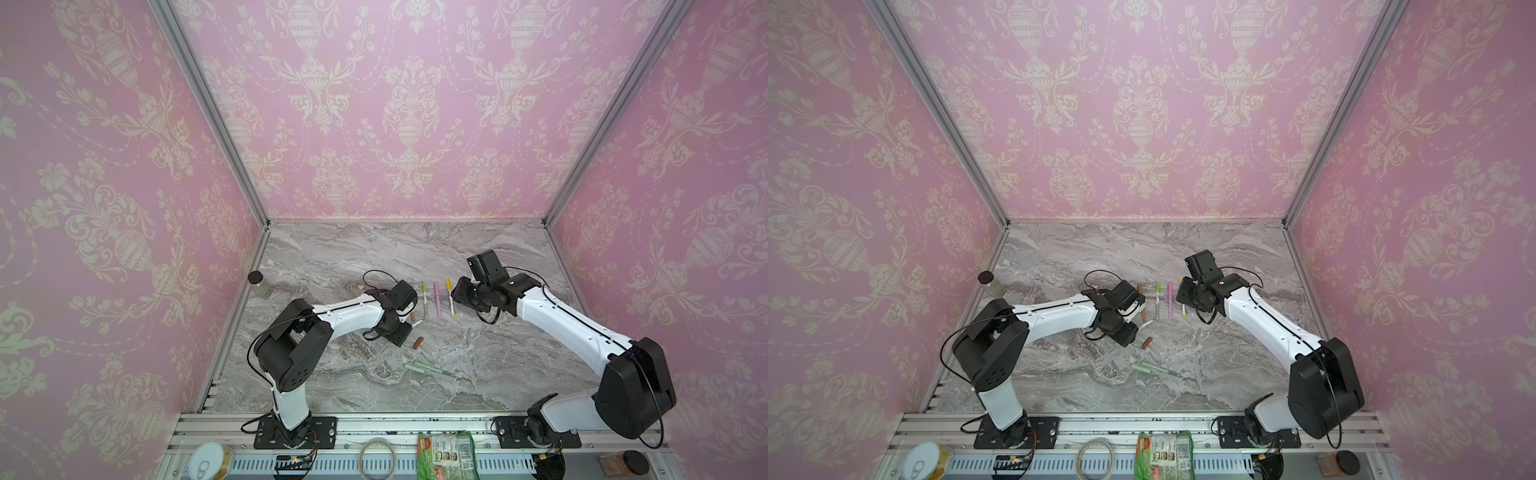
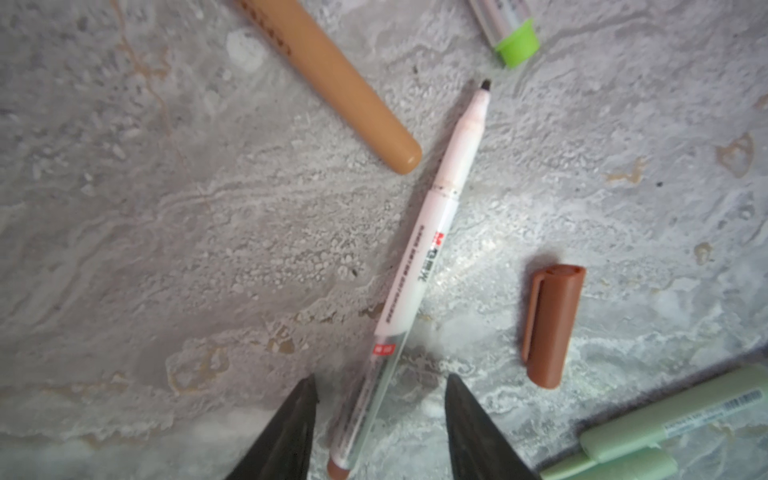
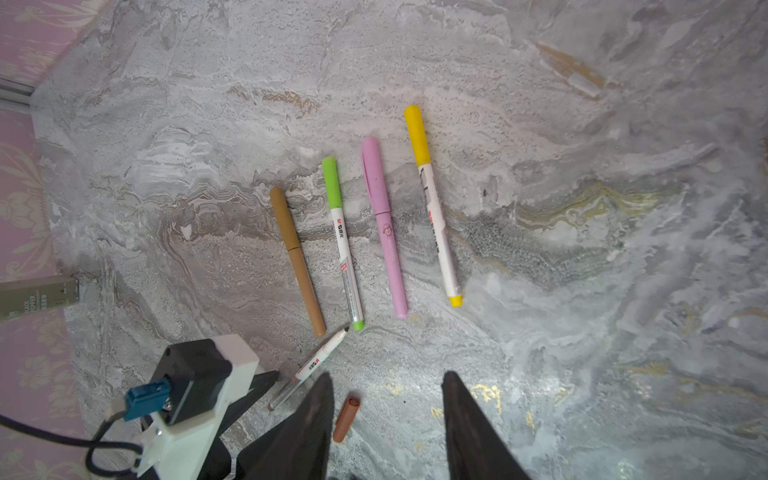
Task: Insert the pens into the pen caps
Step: 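Move the left gripper over the white pen and grasp it while the right gripper withdraws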
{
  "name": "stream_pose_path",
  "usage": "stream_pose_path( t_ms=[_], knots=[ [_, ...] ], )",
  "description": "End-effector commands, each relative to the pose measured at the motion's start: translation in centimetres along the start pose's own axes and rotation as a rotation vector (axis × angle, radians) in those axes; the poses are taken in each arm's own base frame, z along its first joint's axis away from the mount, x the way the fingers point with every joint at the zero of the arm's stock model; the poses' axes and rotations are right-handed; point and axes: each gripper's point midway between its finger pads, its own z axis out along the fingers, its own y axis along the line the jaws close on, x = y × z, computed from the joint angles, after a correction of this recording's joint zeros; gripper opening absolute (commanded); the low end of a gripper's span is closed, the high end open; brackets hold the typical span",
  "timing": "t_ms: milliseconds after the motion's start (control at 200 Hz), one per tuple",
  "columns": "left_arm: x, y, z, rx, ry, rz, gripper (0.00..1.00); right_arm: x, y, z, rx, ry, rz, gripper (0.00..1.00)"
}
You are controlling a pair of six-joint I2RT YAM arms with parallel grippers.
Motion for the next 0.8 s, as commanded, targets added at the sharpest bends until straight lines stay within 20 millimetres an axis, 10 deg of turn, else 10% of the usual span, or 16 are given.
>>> stream_pose_path(
  t_ms=[0, 796],
  knots=[
    [1.2, 0.3, 1.5, -0.013, 0.071, 0.046, 0.46, -0.1, -0.1, -0.7, -0.019, -0.014, 0.006, 0.45],
    [3.6, -1.7, 2.1, 0.017, 0.146, 0.162, 0.13, 0.3, -0.9, -0.2, -0.015, -0.017, 0.027, 0.45]
  ],
)
